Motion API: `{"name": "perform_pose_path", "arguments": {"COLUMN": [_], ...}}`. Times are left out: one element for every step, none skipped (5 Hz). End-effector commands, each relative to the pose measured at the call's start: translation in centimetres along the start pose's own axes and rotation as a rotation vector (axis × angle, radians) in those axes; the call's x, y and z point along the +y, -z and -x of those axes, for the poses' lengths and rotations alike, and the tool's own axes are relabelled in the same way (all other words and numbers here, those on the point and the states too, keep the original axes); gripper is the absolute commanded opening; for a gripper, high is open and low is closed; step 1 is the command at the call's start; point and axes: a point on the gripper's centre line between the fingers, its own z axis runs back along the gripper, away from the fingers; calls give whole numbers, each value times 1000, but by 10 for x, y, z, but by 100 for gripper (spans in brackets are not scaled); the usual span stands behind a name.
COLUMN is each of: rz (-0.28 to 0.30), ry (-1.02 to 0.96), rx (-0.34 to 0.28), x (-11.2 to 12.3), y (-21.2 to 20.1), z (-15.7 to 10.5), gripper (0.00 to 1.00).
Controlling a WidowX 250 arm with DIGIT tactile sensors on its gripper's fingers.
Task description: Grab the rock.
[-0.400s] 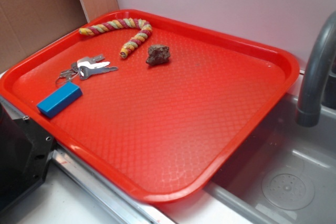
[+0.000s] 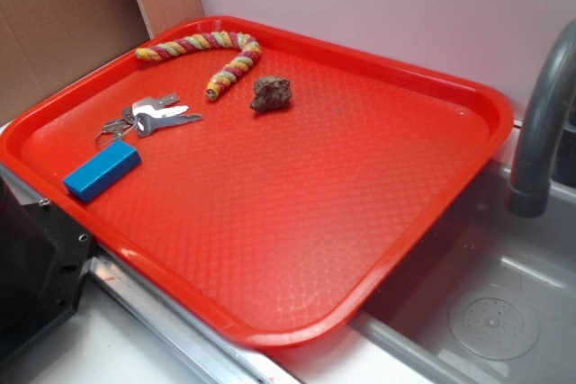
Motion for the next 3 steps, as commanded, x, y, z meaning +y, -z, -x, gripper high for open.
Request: {"name": "perform_pose_path", "arguments": {"rz": [-12, -5, 19], "ry": [-1, 92, 234], "rx": [-38, -65, -154], "x": [9, 17, 23], "y": [10, 26, 44], "z": [-16, -33, -59], "gripper": [100, 100, 100]}}
